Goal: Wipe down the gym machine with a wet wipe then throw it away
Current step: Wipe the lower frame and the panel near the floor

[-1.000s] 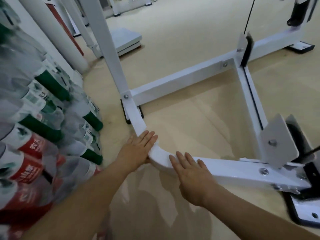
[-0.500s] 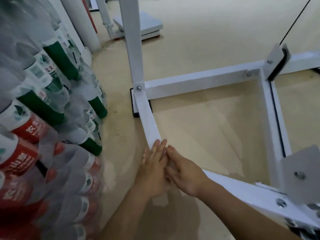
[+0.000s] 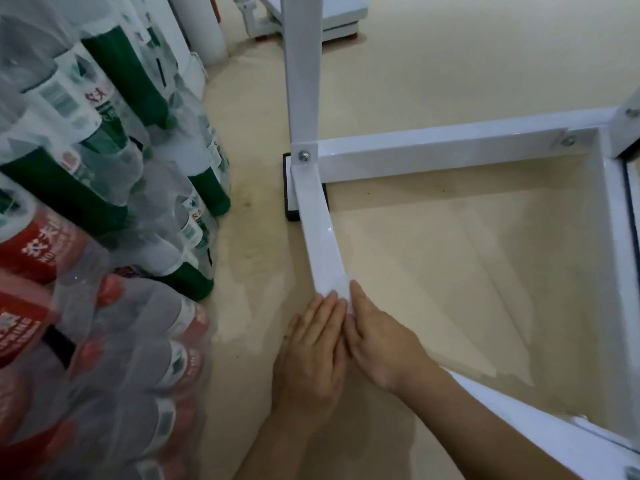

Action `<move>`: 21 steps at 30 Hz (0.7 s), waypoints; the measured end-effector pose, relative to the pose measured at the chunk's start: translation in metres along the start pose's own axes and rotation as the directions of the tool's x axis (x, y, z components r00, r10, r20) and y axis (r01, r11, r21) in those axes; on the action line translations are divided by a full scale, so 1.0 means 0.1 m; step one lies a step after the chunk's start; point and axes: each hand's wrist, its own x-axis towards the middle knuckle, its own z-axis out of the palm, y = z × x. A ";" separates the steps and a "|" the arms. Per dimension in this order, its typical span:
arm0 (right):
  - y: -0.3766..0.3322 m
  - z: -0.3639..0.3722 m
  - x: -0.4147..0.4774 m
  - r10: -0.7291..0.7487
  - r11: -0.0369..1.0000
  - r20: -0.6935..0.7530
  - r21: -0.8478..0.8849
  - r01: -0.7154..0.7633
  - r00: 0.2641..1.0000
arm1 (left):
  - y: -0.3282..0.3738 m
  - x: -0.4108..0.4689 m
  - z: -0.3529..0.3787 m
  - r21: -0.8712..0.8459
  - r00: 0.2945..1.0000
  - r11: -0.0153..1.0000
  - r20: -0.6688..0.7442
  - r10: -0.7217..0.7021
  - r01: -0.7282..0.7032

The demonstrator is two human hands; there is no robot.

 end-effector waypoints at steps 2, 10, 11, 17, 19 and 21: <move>-0.04 0.05 -0.01 0.049 0.998 -0.125 -0.026 -0.053 0.991 | -0.09 0.18 -0.10 0.065 0.992 0.998 0.123 -0.020 0.012; -0.09 0.29 0.04 0.049 0.966 -0.435 -0.207 -0.152 0.899 | -0.42 1.59 -0.05 -0.068 0.950 0.958 0.161 -0.266 0.279; -0.09 0.29 0.03 0.048 0.962 -0.432 -0.222 -0.158 0.901 | -0.46 1.77 -0.04 -0.044 0.943 0.951 0.153 -0.297 0.307; -0.10 0.27 0.02 0.066 0.960 -0.439 -0.217 -0.177 0.896 | -0.50 2.36 -0.05 0.080 0.873 0.875 0.069 -0.483 0.478; -0.08 0.29 0.01 0.043 0.963 -0.470 -0.217 -0.162 0.881 | -0.39 2.22 -0.06 -0.017 0.845 0.845 0.056 -0.532 0.534; -0.11 0.27 -0.01 0.036 0.965 -0.488 -0.211 -0.158 0.872 | -0.31 1.95 -0.04 -0.072 0.833 0.830 0.059 -0.550 0.553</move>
